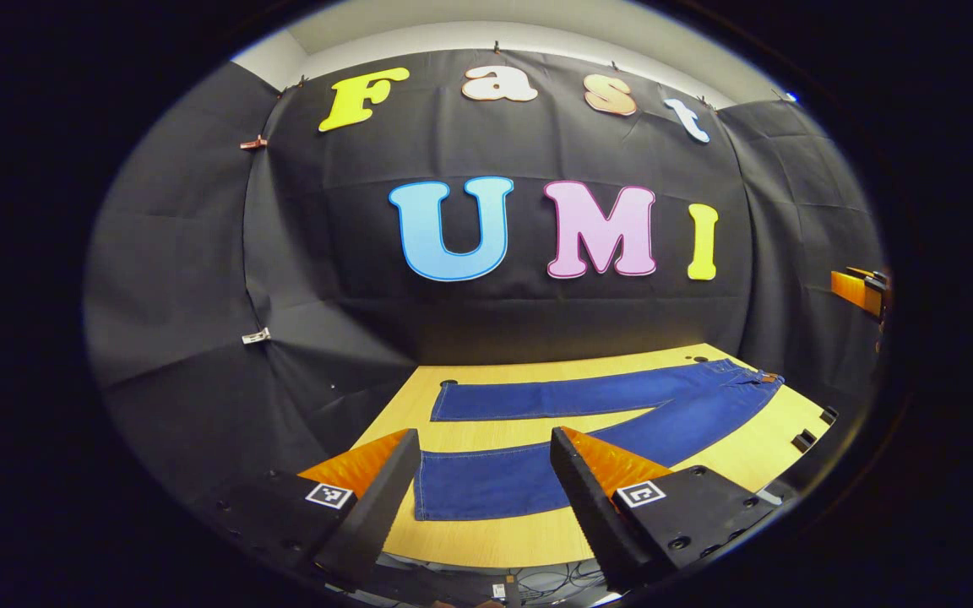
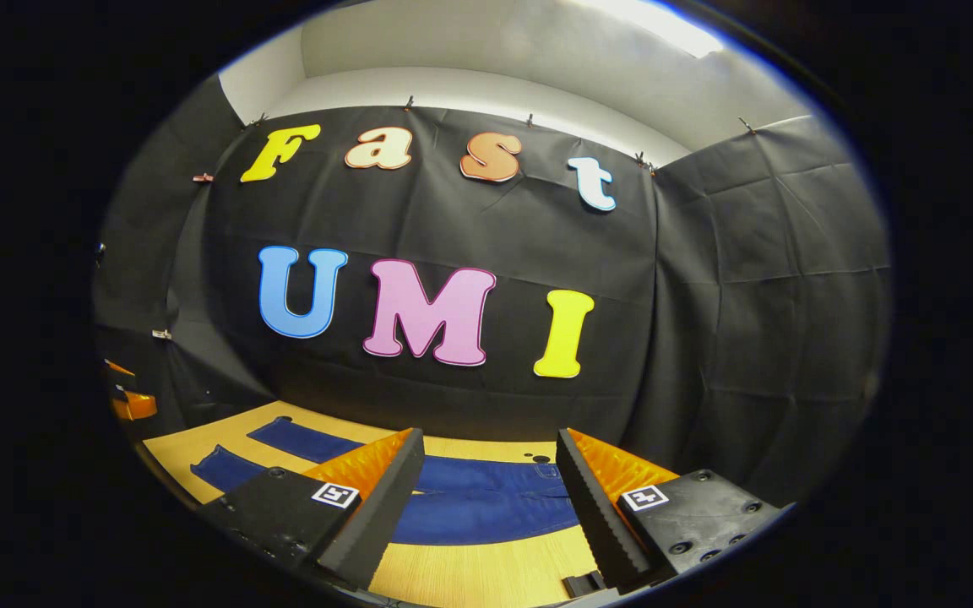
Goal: Grasp the waist and the cuffs of the jeans and fold them to make the two legs overlap; first hold the waist and fold one-third of the jeans toward the cuffs, then hold the cuffs and fold the remaining one-third in the same direction to finish folding.
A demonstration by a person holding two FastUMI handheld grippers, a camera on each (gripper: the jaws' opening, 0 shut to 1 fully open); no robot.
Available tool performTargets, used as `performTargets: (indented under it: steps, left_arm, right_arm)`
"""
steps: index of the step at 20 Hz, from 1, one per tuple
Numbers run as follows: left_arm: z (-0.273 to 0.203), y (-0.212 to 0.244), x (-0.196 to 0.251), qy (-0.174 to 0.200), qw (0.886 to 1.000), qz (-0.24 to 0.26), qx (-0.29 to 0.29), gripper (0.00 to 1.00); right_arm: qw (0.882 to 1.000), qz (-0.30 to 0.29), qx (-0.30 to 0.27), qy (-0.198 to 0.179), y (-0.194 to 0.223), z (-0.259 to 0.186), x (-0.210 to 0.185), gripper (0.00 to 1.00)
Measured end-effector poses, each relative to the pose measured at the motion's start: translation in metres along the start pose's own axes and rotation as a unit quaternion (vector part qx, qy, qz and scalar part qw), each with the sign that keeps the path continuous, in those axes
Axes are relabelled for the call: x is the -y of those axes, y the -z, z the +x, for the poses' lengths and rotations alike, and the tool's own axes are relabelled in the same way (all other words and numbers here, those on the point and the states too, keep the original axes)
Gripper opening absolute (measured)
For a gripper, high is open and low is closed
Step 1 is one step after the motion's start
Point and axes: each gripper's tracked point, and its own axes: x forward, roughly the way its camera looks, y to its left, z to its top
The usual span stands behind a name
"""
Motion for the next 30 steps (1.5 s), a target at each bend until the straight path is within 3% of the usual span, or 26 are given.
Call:
performTargets:
  steps: [2,4,7,9,11,14,16,18,19,25,28,30]
  left_arm:
    - [0.007,0.002,-0.009,0.001,0.999,0.039,-0.003,0.97]
    - [0.017,0.01,-0.024,0.006,0.994,0.108,-0.01,0.97]
    - [0.036,0.048,-0.039,0.062,0.976,0.198,-0.066,0.98]
    - [0.049,0.082,-0.049,0.104,0.953,0.257,-0.118,0.98]
    - [0.073,0.116,-0.066,0.129,0.913,0.354,-0.157,0.98]
    - [0.095,0.176,-0.076,0.178,0.836,0.475,-0.21,0.98]
    - [0.103,0.221,-0.078,0.211,0.777,0.54,-0.245,0.98]
    - [0.108,0.252,-0.083,0.229,0.737,0.578,-0.266,0.98]
    - [0.112,0.259,-0.086,0.23,0.729,0.584,-0.273,0.98]
    - [0.151,0.263,-0.089,0.249,0.717,0.57,-0.314,0.95]
    - [0.172,0.262,-0.077,0.286,0.702,0.567,-0.324,0.91]
    - [0.194,0.26,-0.077,0.28,0.701,0.563,-0.338,0.9]
  right_arm:
    - [1.0,-0.009,0.001,-0.001,0.0,0.004,0.003,0.96]
    - [1.0,-0.022,0.005,0.0,-0.003,0.009,0.008,0.96]
    - [1.0,-0.022,-0.003,0.007,0.002,0.015,0.022,0.96]
    - [1.0,-0.018,-0.012,0.013,0.007,0.017,0.029,0.96]
    - [0.999,-0.032,-0.02,0.023,0.013,0.022,0.041,0.96]
    - [0.998,-0.055,-0.031,0.029,0.019,0.027,0.05,0.96]
    - [0.996,-0.07,-0.039,0.032,0.021,0.032,0.055,0.96]
    - [0.995,-0.083,-0.042,0.036,0.021,0.037,0.061,0.96]
    - [0.994,-0.089,-0.044,0.038,0.023,0.04,0.065,0.96]
    - [0.988,-0.12,-0.092,0.03,0.061,0.065,0.084,0.96]
    - [0.98,-0.165,-0.11,0.021,0.081,0.083,0.102,0.96]
    - [0.973,-0.197,-0.122,0.014,0.094,0.098,0.116,0.96]
